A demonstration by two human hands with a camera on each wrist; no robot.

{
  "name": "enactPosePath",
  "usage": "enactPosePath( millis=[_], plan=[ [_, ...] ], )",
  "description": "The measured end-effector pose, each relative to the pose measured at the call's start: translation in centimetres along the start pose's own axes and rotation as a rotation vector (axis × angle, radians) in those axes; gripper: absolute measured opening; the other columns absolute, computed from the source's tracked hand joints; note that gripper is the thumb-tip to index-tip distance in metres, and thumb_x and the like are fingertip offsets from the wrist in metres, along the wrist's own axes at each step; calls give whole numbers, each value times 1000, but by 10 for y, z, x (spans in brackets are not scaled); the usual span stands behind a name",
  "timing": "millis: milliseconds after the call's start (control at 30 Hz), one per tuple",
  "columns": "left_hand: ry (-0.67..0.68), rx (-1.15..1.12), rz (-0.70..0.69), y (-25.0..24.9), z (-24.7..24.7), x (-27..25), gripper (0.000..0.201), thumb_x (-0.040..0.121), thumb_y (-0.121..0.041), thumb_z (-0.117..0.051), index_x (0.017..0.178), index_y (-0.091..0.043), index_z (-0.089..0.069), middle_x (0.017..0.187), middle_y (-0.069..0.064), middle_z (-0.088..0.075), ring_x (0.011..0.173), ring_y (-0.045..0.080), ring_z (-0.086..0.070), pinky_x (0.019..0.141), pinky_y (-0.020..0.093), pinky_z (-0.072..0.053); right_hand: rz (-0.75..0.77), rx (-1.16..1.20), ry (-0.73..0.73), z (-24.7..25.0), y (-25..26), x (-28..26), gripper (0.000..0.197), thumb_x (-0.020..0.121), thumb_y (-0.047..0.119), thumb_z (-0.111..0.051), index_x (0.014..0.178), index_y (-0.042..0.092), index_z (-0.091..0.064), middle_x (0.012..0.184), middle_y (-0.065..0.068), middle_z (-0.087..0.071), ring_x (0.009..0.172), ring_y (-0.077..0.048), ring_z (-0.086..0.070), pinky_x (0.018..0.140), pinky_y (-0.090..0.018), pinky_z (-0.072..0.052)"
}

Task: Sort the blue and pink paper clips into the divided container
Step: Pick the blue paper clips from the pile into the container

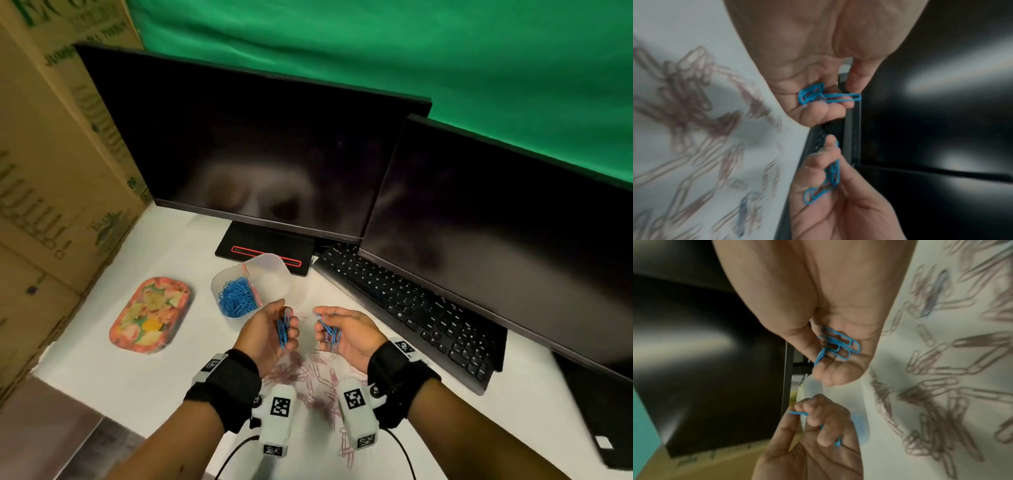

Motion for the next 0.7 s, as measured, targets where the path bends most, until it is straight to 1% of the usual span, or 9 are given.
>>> enactPosePath(
  millis=[133,300,333,433,500,567,600,633,700],
  plan=[
    [-170,-40,-123,-46,36,-3,19,93,-21,-43,79,-14,-54,68,2,-49,52,14,-49,45,21,-40,-3,-172,8,-56,16,23,17,94,-5,-46,102,0,-61,69,-14,-57,52,-21,-56,46,-26,-48],
    [-283,-127,-136,-82,63,-5,26,96,-32,-43,85,-12,-54,75,9,-52,66,20,-53,69,30,-49,-62,-314,98,-117,29,46,30,98,1,-38,73,8,-53,57,-6,-60,49,-14,-57,48,-20,-49],
    [-312,-118,-130,-85,67,-4,24,96,-34,-45,89,-12,-52,77,10,-51,68,21,-51,71,31,-48,-60,-343,96,-123,30,53,28,96,2,-40,73,10,-52,62,-6,-62,53,-14,-58,55,-22,-52],
    [-369,-59,-118,-90,72,-6,23,95,-35,-48,97,-12,-49,82,12,-52,67,22,-50,65,32,-45,5,-480,45,-136,35,70,11,84,9,-54,90,15,-61,102,-13,-62,86,-23,-60,86,-39,-55],
    [-384,-20,-136,-93,70,-7,21,95,-32,-49,97,-12,-51,86,11,-52,67,21,-50,62,32,-44,-9,-489,40,-140,33,73,19,88,13,-54,104,7,-62,97,-16,-60,83,-26,-59,74,-31,-53],
    [-410,16,-171,-96,69,-8,20,94,-30,-51,100,-11,-54,80,9,-47,64,19,-46,62,30,-42,-59,-441,49,-140,32,70,21,98,10,-43,97,0,-61,76,-14,-53,82,-35,-62,58,-22,-41],
    [-419,35,-189,-97,68,-9,21,94,-30,-51,104,-11,-55,80,8,-47,67,19,-46,68,31,-43,-69,-427,71,-138,34,67,25,100,7,-38,89,2,-59,69,-12,-54,81,-37,-64,56,-20,-41],
    [-427,62,-205,-98,68,-8,24,95,-30,-50,111,-12,-56,86,9,-49,76,21,-50,77,34,-44,-51,-419,87,-131,35,63,24,99,3,-38,88,5,-58,69,-8,-58,76,-31,-64,58,-19,-45],
    [-426,153,-249,-100,63,-11,27,96,-25,-46,119,-15,-58,102,10,-52,96,24,-52,91,38,-44,14,-425,40,-104,44,57,17,95,0,-45,101,8,-60,81,-5,-62,73,-17,-60,69,-23,-50]
  ],
)
Point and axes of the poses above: each hand's wrist, its own x-axis towards the middle knuckle, its own z-axis out of the back of the hand, y = z × x, the point moved 6 cm from there along x, towards the middle knuckle
